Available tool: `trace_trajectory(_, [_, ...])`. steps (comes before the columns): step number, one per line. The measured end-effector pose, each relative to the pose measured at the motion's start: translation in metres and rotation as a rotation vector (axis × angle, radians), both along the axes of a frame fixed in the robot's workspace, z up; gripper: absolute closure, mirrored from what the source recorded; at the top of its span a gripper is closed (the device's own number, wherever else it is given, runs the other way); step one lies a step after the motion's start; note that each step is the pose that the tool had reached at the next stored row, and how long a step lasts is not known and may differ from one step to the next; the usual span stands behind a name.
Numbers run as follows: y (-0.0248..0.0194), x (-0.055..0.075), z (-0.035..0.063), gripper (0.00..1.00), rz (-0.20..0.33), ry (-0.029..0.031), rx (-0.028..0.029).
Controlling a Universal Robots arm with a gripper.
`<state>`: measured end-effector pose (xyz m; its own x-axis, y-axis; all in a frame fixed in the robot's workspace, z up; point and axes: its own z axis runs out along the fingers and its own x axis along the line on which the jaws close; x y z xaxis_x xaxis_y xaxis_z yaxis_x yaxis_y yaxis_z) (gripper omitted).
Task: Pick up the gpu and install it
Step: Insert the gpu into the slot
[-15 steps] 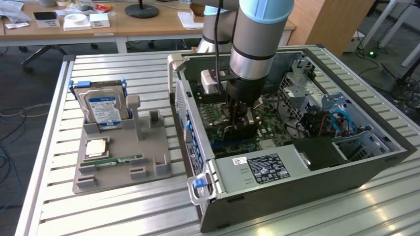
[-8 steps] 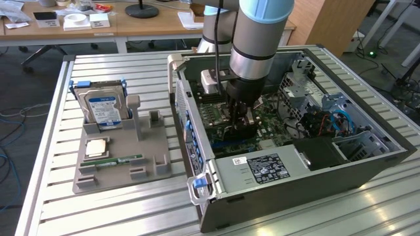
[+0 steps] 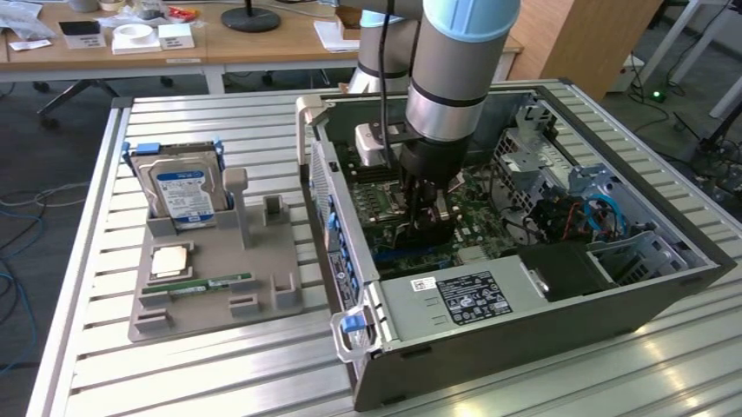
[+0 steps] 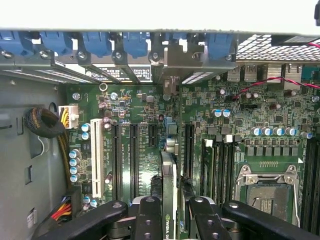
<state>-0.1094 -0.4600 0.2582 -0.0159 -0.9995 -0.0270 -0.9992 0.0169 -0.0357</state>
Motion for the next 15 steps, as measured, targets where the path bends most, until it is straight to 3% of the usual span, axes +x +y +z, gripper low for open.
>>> trace_trajectory(10, [-0.0001,-0.0002,-0.0014,0.75,0.000,0.0000,-0.0002])
trace_trajectory(15, [-0.0003,-0.0015,-0.0017,0.75,0.000,-0.0011,0.0026])
